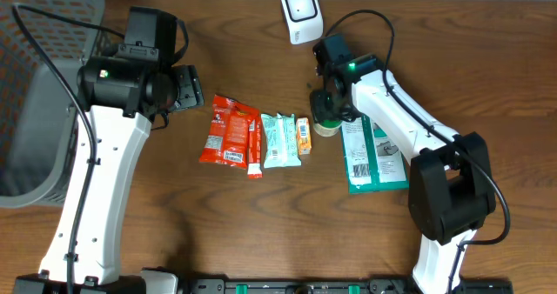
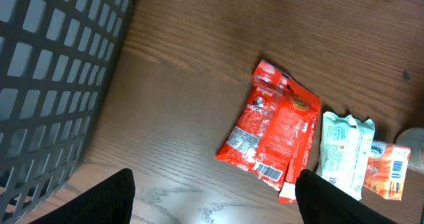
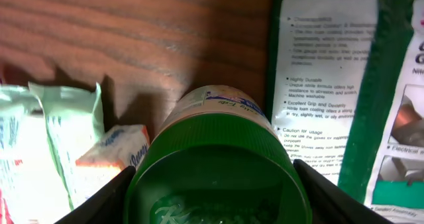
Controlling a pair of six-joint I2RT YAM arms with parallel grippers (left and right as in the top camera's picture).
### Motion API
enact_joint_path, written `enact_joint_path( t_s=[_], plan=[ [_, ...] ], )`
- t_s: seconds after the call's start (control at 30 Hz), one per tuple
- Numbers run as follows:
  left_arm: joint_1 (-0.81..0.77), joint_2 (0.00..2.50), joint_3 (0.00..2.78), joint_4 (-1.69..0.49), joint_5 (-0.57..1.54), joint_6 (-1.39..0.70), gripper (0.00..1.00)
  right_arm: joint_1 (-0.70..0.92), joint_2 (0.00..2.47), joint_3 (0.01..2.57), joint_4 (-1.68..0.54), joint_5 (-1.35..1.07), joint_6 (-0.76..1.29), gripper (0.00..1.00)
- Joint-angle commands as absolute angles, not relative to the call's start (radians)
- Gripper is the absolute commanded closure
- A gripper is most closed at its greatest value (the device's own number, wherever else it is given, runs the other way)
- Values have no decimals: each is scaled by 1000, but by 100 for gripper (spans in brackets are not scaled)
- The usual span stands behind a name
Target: Scan the item barcode
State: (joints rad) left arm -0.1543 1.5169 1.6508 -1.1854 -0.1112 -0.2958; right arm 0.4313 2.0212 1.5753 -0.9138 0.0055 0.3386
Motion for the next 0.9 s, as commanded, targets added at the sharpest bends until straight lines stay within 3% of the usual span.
enact_joint_path(
  t_s=[0.0, 0.07, 0.43, 0.67, 0.87],
  plan=[
    [-153, 1516, 1644, -1188, -124, -309, 22, 440, 2023, 1576, -910, -5, 456, 44],
    [-153, 1516, 1644, -1188, -124, -309, 22, 440, 2023, 1576, -909, -4, 448, 35],
    [-153, 1516, 1644, -1188, -124, -309, 22, 434, 1998, 1720, -1044, -16, 190, 5],
    [-152, 1516, 1644, -1188, -124, -309, 22, 427, 1998, 1959, -1261, -39, 123, 1],
    [-153, 1516, 1644, -1188, -124, -309, 22, 425, 2015, 1963, -1279, -39, 110, 1]
  ],
)
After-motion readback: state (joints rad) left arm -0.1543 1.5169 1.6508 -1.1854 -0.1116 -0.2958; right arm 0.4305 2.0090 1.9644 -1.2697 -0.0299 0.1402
